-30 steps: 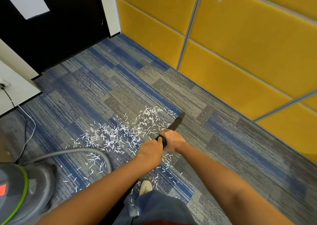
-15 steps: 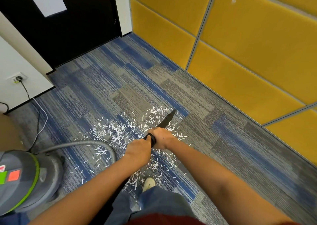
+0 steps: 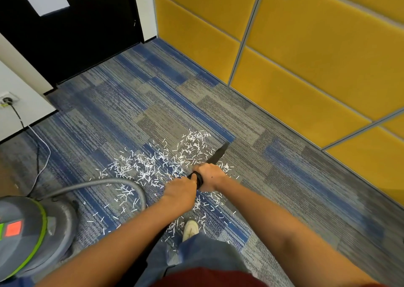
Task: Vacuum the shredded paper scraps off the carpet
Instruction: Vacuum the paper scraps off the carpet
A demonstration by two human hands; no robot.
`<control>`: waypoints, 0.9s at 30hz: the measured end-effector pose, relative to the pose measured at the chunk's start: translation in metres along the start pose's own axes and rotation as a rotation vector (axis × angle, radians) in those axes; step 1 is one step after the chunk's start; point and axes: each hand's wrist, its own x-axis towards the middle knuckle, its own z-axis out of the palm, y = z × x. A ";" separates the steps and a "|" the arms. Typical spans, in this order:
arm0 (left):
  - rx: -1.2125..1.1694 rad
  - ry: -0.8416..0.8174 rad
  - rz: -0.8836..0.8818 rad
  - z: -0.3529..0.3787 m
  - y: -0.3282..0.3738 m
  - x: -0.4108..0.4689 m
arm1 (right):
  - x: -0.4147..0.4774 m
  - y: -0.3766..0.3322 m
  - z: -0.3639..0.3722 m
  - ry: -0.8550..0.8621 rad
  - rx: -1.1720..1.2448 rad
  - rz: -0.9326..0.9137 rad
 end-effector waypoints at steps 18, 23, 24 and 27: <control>-0.025 0.048 -0.040 0.016 -0.060 -0.019 | 0.033 -0.065 0.007 -0.021 0.042 -0.003; -0.012 0.031 -0.037 0.015 -0.067 -0.016 | 0.037 -0.068 0.005 -0.009 0.035 -0.001; -0.006 0.032 -0.023 0.015 -0.067 -0.015 | 0.036 -0.068 0.005 -0.007 0.032 0.003; 0.007 0.033 0.017 0.014 -0.063 -0.013 | 0.031 -0.062 0.008 0.004 0.041 0.022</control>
